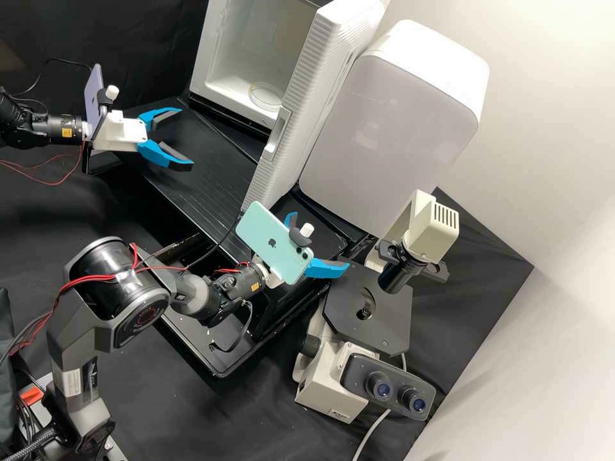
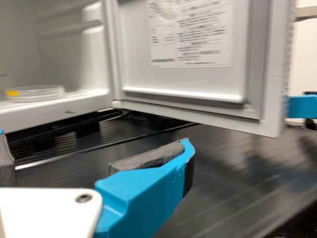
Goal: Take the petri dish out of the incubator
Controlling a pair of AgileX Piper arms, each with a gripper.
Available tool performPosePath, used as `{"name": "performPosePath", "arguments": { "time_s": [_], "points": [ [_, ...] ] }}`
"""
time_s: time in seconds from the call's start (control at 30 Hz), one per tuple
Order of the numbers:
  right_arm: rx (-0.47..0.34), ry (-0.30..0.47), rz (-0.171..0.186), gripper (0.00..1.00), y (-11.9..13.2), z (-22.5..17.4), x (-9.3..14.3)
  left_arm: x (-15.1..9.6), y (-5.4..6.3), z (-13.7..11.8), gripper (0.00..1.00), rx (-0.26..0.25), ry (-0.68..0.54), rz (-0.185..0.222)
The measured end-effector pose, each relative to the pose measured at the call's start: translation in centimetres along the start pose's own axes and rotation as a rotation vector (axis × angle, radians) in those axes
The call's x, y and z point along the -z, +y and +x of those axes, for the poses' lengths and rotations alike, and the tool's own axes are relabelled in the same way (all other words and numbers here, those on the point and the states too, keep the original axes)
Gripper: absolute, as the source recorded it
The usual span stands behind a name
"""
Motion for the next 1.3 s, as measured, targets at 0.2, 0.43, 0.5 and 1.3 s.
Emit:
{"name": "performPosePath", "arguments": {
  "time_s": [0.2, 0.43, 0.5, 1.3],
  "points": [
    [0.0, 0.0, 0.0, 1.0, 0.0, 0.0, 0.0, -0.8, 0.0, 1.4, 1.0, 0.007, -0.057, 0.018],
    [0.0, 0.0, 0.0, 1.0, 0.0, 0.0, 0.0, -0.5, 0.8, 3.4, 1.0, 0.0, -0.046, 0.027],
    [0.0, 0.0, 0.0, 1.0, 0.0, 0.0, 0.0, -0.1, 0.9, 4.1, 1.0, 0.003, -0.014, 0.027],
    [0.0, 0.0, 0.0, 1.0, 0.0, 0.0, 0.0, 2.6, 5.5, 11.4, 1.0, -0.049, 0.111, 0.03]
  ]
}}
